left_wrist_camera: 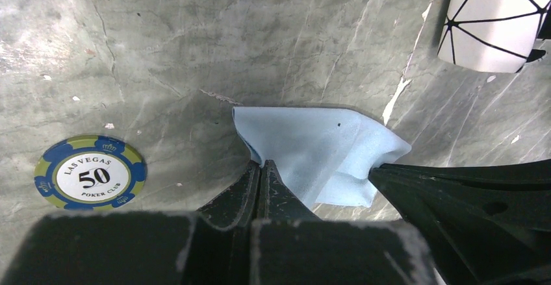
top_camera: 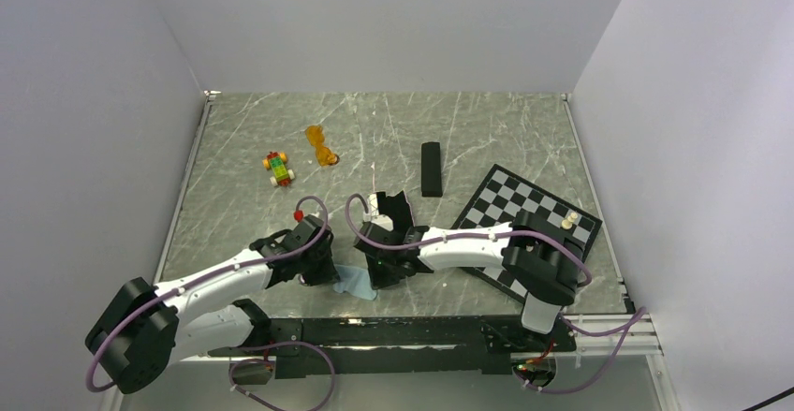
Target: Organize the sunglasses
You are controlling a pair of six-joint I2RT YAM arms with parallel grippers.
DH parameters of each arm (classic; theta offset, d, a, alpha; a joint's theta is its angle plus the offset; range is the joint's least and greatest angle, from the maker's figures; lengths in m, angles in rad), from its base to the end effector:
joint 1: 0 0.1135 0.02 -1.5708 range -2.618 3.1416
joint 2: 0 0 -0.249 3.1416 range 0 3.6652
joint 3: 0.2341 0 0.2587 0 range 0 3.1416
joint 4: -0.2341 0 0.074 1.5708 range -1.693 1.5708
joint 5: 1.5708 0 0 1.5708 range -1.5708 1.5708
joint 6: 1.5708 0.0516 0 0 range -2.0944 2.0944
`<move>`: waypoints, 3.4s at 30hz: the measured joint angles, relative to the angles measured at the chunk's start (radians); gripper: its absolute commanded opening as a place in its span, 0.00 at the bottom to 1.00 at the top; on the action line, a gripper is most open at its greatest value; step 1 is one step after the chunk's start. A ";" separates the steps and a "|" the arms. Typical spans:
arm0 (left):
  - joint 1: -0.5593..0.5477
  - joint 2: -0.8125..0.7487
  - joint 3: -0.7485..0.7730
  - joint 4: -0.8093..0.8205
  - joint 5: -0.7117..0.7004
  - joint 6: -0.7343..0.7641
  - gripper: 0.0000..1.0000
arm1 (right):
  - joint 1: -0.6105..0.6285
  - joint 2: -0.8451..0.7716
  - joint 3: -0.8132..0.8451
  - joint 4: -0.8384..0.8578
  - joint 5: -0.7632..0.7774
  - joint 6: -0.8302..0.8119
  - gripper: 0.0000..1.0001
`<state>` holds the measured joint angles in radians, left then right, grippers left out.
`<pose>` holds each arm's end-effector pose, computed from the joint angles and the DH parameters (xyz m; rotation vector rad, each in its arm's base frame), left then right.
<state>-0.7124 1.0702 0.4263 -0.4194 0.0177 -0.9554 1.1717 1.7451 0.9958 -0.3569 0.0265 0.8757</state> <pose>0.1499 -0.1306 0.1191 -0.3284 2.7422 -0.5469 0.1352 0.3170 0.1190 -0.4079 2.7964 0.5515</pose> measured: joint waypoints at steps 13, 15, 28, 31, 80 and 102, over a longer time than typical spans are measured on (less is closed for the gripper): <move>-0.010 -0.048 -0.002 -0.034 -0.010 0.014 0.00 | 0.008 -0.017 0.001 0.007 0.077 -0.022 0.00; -0.014 -0.075 -0.002 -0.039 -0.013 0.019 0.00 | 0.008 -0.033 0.001 0.008 0.087 -0.031 0.00; -0.031 -0.065 0.129 -0.049 -0.049 0.094 0.00 | 0.008 -0.161 -0.008 0.013 0.172 -0.087 0.00; -0.031 0.002 0.220 -0.048 -0.058 0.160 0.00 | 0.008 -0.182 -0.014 0.013 0.223 -0.067 0.00; 0.055 0.904 1.074 -0.167 0.206 1.041 0.00 | -0.202 -0.101 -0.086 0.153 0.389 0.138 0.00; 0.069 0.971 1.162 -0.240 0.156 1.146 0.00 | -0.202 -0.063 -0.063 0.203 0.304 0.110 0.00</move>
<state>-0.6437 2.0411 1.5883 -0.6594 0.1738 0.1905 0.9699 1.6821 0.9329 -0.1535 0.3309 0.9859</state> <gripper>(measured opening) 0.014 0.008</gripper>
